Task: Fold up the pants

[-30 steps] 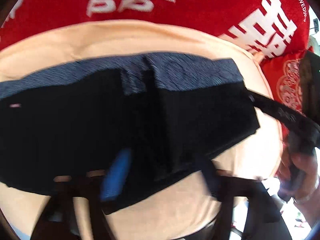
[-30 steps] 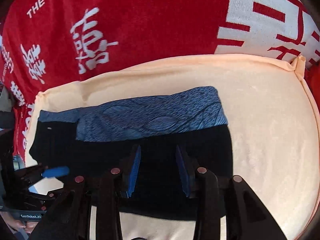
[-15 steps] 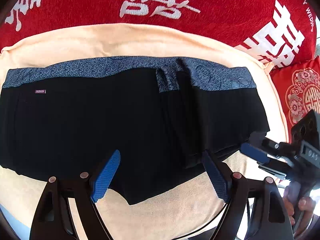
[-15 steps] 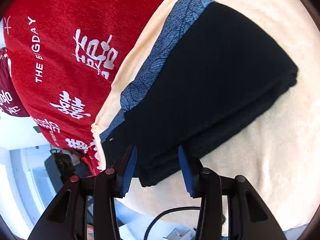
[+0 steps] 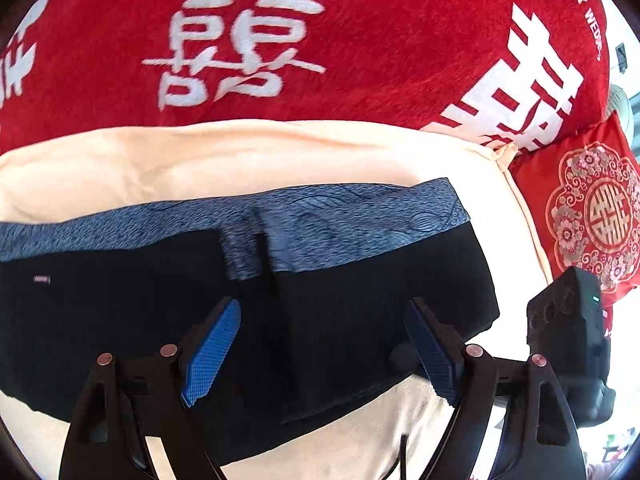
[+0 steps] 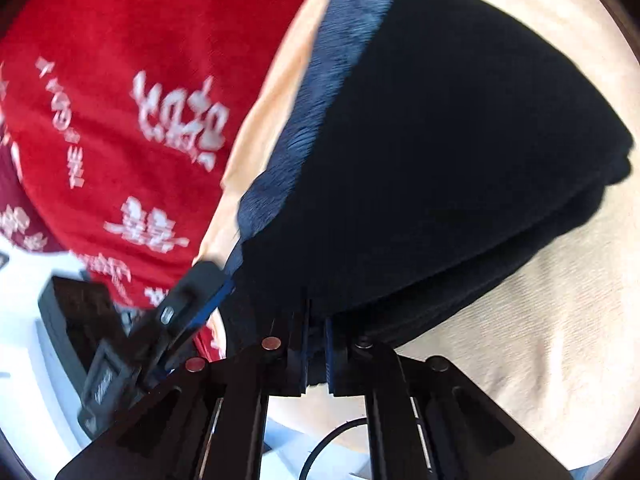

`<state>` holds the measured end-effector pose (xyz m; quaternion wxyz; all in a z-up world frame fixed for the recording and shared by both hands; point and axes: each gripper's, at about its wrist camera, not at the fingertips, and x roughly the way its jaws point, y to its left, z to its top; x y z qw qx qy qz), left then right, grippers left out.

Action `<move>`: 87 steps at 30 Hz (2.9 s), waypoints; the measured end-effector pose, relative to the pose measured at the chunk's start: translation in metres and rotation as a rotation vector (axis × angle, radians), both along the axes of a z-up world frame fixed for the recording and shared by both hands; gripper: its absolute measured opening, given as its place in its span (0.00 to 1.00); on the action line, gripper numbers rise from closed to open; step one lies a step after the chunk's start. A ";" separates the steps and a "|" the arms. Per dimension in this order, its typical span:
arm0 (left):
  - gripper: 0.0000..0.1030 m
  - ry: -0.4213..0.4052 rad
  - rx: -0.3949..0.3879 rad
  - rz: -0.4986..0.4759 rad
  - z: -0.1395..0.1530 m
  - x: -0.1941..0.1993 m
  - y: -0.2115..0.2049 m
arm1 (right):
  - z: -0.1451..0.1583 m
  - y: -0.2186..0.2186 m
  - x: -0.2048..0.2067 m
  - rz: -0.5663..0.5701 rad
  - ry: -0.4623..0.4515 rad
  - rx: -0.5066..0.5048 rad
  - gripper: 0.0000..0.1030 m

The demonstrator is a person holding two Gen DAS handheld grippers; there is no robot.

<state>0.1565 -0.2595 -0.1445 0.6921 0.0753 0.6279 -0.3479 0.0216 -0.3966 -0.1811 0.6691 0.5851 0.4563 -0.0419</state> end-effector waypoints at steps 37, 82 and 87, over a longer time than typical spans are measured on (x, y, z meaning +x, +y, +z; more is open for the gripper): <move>0.82 0.009 0.284 0.296 -0.047 -0.009 0.140 | 0.017 0.091 0.091 0.554 0.140 -0.610 0.41; 0.82 0.130 -0.063 0.737 -0.068 0.046 0.407 | -0.010 0.168 0.069 0.822 0.341 -0.678 0.74; 0.82 0.168 -0.248 0.811 -0.075 0.058 0.415 | -0.014 0.170 0.076 0.827 0.332 -0.669 0.77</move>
